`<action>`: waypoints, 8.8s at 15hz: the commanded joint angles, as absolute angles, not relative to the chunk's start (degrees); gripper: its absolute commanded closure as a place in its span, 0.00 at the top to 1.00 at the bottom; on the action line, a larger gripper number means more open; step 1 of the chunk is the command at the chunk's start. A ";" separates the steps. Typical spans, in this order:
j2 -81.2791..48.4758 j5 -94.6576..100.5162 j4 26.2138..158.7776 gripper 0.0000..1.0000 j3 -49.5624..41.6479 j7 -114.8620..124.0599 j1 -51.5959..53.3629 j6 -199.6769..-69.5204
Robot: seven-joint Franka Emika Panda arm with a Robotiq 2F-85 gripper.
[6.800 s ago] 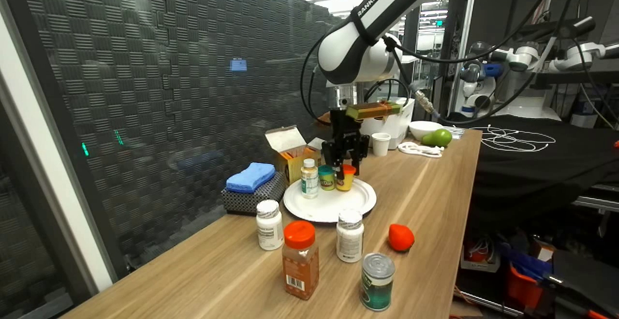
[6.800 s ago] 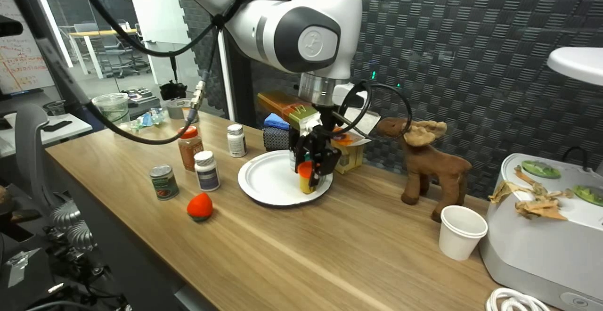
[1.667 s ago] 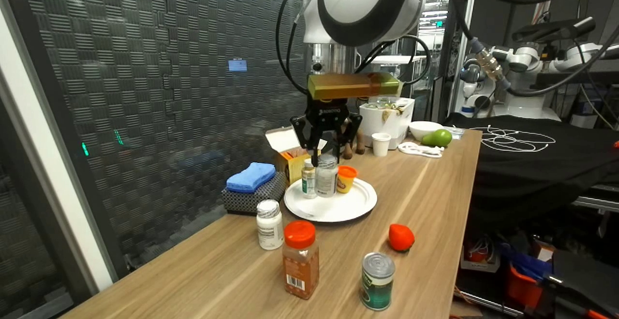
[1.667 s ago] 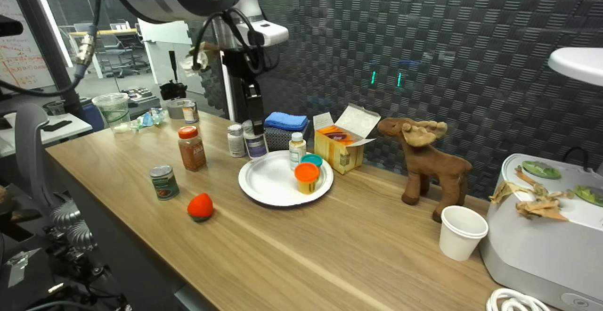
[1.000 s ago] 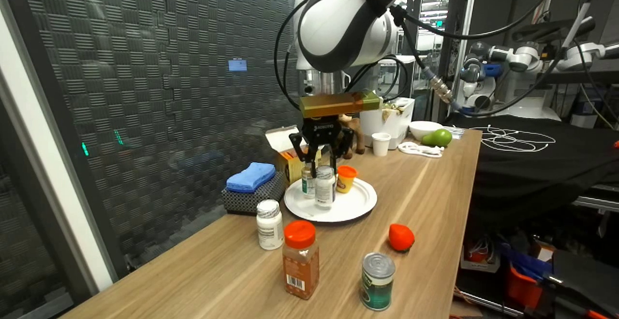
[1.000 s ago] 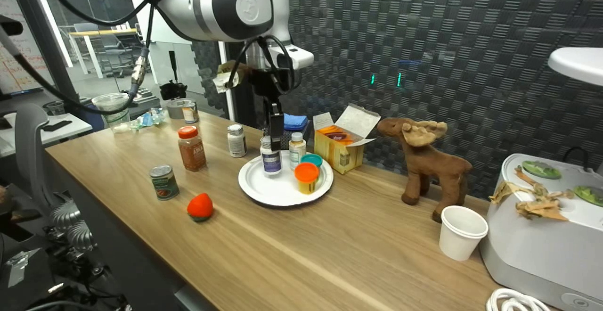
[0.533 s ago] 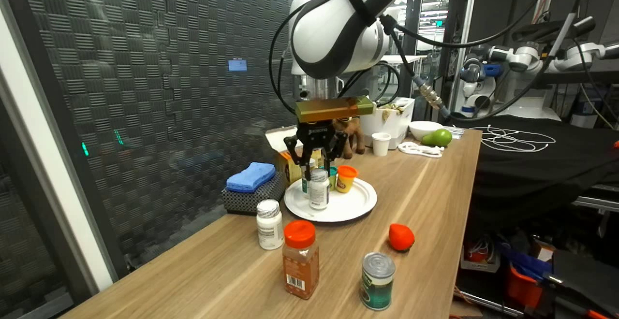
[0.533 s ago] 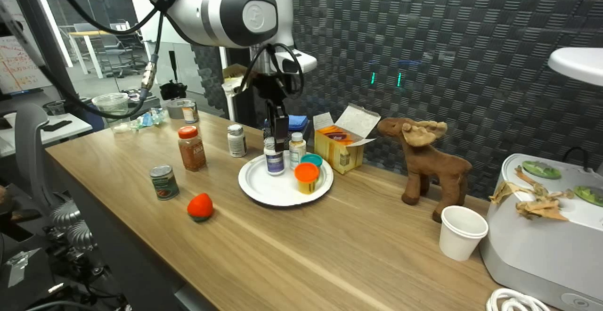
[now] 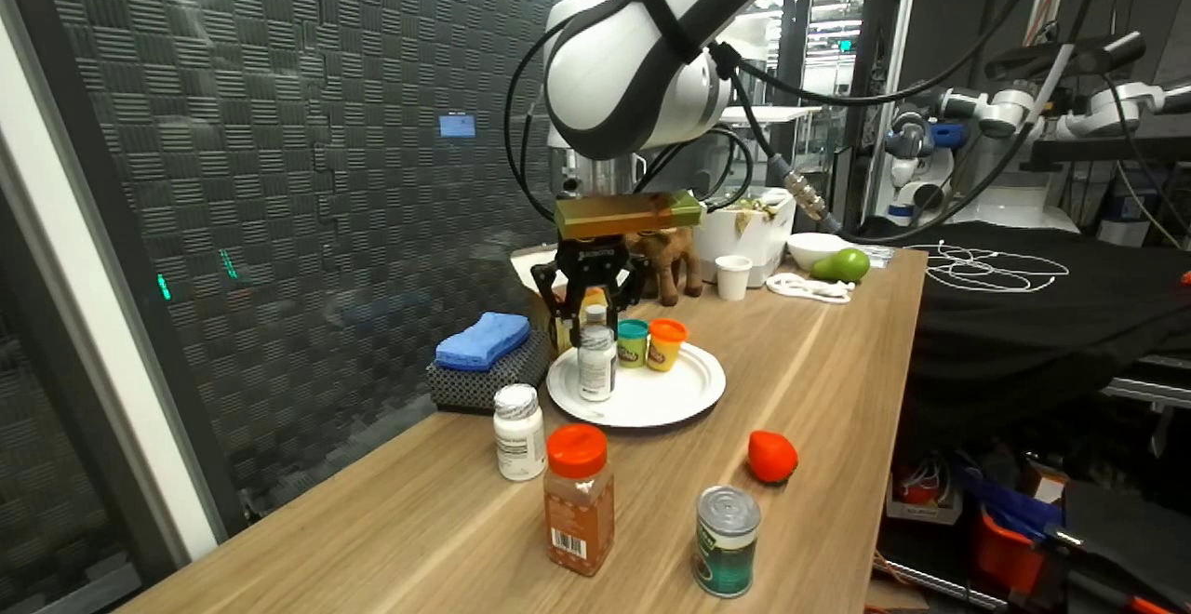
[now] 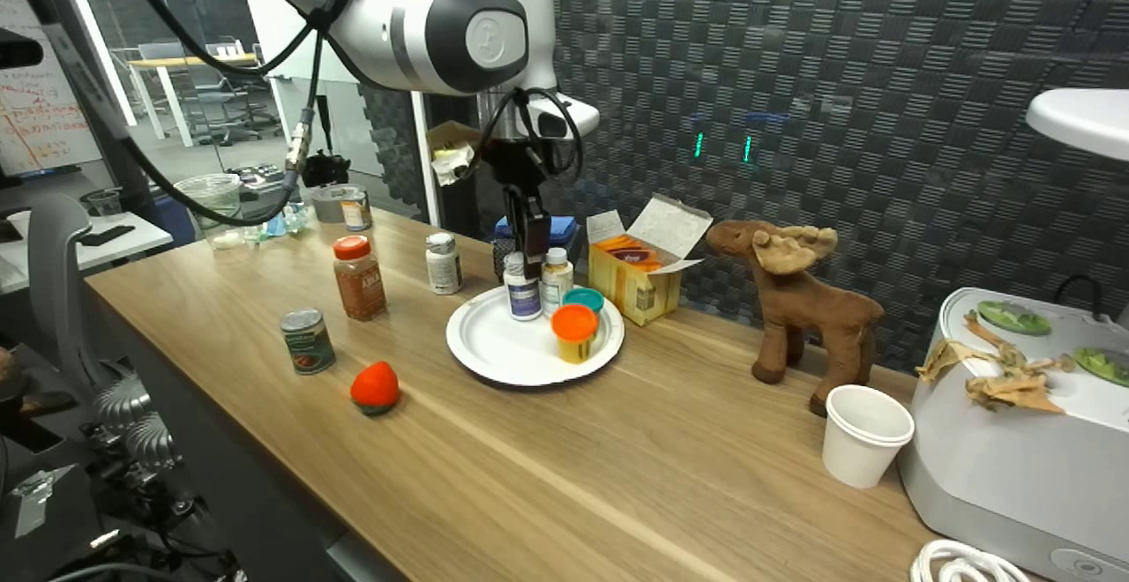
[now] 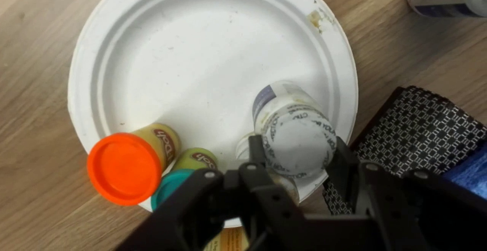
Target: Pick up all the objects surrounding the white plate and arrange them on the plate
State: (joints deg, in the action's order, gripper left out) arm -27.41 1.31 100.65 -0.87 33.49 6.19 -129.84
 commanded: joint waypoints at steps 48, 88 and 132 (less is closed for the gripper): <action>-25.77 14.56 102.02 0.24 -1.24 45.13 21.91 -132.98; -12.70 9.18 124.38 0.24 -1.68 29.67 5.52 -146.46; -11.10 15.39 116.93 1.00 0.04 40.72 12.83 -138.16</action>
